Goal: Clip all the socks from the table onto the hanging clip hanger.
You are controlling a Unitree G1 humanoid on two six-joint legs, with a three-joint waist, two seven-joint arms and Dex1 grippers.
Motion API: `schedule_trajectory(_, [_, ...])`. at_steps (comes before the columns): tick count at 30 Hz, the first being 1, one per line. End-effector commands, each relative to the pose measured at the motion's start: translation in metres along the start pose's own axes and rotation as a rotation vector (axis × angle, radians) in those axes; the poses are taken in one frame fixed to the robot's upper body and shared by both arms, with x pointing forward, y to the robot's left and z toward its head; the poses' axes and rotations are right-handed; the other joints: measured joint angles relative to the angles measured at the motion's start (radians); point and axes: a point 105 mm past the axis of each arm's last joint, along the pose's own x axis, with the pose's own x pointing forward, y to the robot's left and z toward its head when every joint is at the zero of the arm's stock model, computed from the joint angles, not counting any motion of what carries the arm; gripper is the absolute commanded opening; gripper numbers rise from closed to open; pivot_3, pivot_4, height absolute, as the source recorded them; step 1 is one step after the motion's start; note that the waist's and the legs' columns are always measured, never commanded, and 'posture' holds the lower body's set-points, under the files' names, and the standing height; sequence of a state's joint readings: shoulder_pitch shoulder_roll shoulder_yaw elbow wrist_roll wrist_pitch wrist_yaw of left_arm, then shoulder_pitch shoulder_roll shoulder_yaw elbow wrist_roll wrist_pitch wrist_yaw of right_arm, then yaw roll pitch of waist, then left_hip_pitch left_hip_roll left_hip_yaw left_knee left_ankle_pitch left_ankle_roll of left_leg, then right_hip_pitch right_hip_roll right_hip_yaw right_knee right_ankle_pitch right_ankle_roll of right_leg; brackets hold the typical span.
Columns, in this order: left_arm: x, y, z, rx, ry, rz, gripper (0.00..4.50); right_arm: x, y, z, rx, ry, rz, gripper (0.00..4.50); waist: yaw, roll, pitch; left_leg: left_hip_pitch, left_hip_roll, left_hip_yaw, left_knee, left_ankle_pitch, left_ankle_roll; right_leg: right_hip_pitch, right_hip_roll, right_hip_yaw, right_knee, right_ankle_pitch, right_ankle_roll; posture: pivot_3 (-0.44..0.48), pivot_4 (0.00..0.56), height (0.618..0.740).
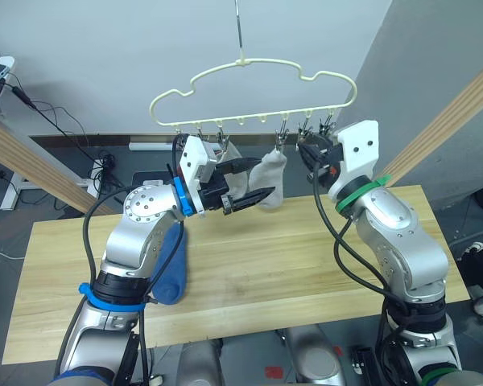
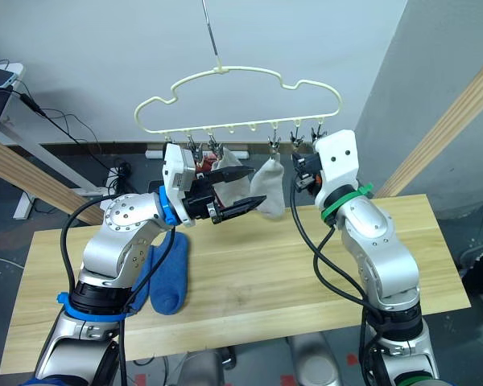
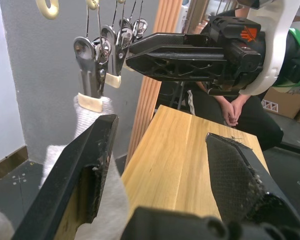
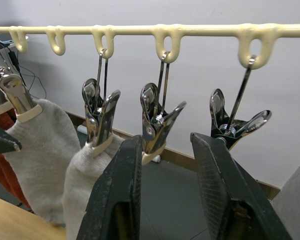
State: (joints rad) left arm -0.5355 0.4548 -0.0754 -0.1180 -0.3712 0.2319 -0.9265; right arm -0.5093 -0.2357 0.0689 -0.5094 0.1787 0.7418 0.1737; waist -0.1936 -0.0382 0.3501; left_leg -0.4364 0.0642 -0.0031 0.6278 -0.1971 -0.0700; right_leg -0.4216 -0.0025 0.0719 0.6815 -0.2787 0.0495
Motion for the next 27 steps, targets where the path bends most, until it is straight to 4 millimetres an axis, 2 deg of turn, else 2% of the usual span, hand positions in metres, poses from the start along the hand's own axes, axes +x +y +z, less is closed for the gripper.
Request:
schedule_trajectory(1, [0.003,-0.002,0.012,0.048,-0.032,-0.013,3.18,0.002,0.001,0.014,-0.017,-0.063,0.001,1.58,0.000,0.000,0.000,0.000,0.000,0.000,0.000,0.000,0.000,0.000,0.000,0.000,0.000,0.000,0.000,-0.292,0.324,0.732])
schedule_trajectory(27, [0.003,-0.003,0.008,0.047,-0.016,-0.005,3.18,0.024,0.016,0.019,-0.007,-0.123,0.065,1.58,0.001,0.000,0.000,0.000,0.000,0.000,0.000,0.000,0.000,0.000,0.000,0.000,0.001,0.000,0.000,-0.274,0.324,0.732])
